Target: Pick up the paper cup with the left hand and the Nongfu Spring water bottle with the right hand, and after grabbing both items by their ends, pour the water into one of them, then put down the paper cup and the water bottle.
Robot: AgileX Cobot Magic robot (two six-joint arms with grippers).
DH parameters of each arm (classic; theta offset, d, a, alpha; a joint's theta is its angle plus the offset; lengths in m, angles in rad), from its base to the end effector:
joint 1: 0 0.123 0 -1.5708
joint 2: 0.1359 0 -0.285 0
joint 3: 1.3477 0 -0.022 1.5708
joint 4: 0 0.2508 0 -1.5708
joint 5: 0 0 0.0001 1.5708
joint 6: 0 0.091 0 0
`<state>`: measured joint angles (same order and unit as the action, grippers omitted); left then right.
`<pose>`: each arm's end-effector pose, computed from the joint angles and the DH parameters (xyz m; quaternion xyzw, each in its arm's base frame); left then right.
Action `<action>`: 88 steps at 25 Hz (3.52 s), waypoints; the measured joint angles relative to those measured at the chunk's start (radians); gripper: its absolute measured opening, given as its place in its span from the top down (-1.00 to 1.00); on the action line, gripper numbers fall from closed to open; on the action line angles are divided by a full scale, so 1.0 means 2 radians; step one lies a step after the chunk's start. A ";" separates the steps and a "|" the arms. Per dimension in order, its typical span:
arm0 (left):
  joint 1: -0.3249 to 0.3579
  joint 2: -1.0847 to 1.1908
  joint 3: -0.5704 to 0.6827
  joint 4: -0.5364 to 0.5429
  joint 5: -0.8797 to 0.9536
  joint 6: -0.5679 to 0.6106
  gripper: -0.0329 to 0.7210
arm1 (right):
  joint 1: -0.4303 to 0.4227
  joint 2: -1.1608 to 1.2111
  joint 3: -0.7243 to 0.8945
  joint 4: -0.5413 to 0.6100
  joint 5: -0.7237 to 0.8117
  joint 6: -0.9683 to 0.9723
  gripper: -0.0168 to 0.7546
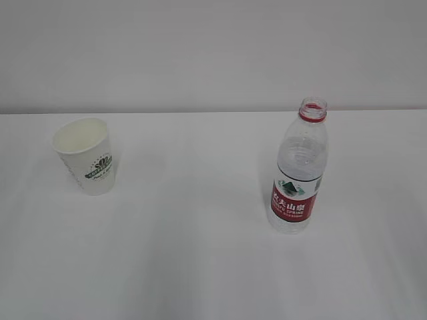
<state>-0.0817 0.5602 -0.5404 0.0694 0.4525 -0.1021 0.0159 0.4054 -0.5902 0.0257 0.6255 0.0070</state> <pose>0.1142 -0.0066 0.3104 0.0089 0.8290 -0.0214 0.5588 0.0767 0.0026 0.3268 0.0006 0.8204 0.0187 0.5715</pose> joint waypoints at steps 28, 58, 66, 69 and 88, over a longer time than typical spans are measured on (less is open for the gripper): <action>0.000 0.111 0.000 0.004 -0.195 0.000 -0.28 | 0.000 0.159 0.000 0.005 -0.272 0.000 -0.57; 0.000 0.309 0.112 0.073 -0.536 0.000 -0.28 | 0.000 0.347 0.094 -0.180 -0.624 0.055 -0.57; 0.000 0.372 0.112 0.073 -0.590 0.000 -0.28 | 0.000 0.347 0.150 -0.216 -0.648 0.069 -0.57; 0.000 0.385 0.114 0.075 -0.600 0.000 -0.28 | 0.000 0.347 0.173 -0.217 -0.662 0.070 -0.57; 0.000 0.454 0.178 0.098 -0.740 0.000 -0.28 | 0.000 0.565 0.271 -0.215 -0.877 0.073 -0.57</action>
<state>-0.0817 1.4688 -0.1836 0.2656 -1.0276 -0.1021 0.0159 1.5363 -0.0485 -0.4052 -1.1283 0.1528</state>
